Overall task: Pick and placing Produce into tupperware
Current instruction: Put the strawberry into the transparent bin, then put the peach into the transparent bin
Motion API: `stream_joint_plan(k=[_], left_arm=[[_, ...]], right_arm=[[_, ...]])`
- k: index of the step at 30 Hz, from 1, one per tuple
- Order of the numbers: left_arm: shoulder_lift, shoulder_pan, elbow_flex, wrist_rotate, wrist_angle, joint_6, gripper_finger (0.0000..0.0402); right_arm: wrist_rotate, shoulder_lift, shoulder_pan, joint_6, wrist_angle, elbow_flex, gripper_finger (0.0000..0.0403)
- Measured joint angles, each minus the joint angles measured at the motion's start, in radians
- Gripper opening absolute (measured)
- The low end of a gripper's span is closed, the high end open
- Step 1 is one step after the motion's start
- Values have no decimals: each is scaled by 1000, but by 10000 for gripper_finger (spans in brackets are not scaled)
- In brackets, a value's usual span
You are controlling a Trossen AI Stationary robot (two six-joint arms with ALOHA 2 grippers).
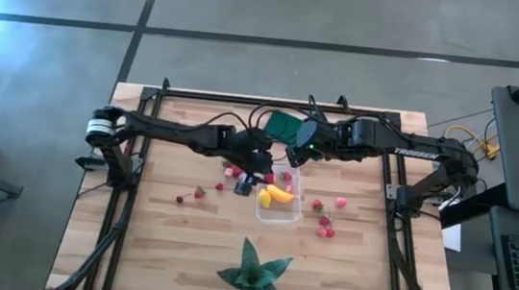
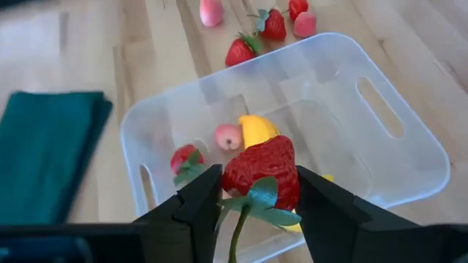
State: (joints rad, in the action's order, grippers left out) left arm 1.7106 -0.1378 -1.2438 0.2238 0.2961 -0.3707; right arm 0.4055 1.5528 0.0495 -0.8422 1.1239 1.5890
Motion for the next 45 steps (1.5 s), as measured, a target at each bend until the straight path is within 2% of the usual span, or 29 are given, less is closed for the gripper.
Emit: stream_joint_plan(k=[5, 12, 19, 24, 27, 32, 34, 38, 41, 45], left_arm=[[6, 2, 3, -4, -8, 85, 190], [-12, 1, 4, -100, 35, 103, 258], [-141, 0, 12, -102, 180, 103, 265], [-224, -12, 20, -104, 283, 103, 265], [-272, -28, 51, -110, 302, 104, 265], [-361, -50, 132, -137, 295, 143, 265], [-391, -55, 171, -149, 288, 158, 265], [-456, -61, 257, -155, 288, 199, 265], [-500, -64, 323, -156, 291, 217, 265], [-540, -68, 387, -183, 289, 236, 265]], right_arm=[[-16, 0, -30, -36, 13, 0, 297], [-48, 0, -81, -117, 90, 0, 297], [-128, 2, -164, -296, 331, -9, 293], [-190, -2, -234, -422, 412, -116, 294], [-273, -8, -252, -466, 378, -237, 293], [-358, -21, -255, -503, 115, -445, 290], [-360, -28, -252, -532, 54, -503, 290], [-360, -60, -252, -641, 50, -607, 290], [-361, -121, -252, -735, 25, -696, 290], [-357, -237, -242, -829, -116, -811, 290]])
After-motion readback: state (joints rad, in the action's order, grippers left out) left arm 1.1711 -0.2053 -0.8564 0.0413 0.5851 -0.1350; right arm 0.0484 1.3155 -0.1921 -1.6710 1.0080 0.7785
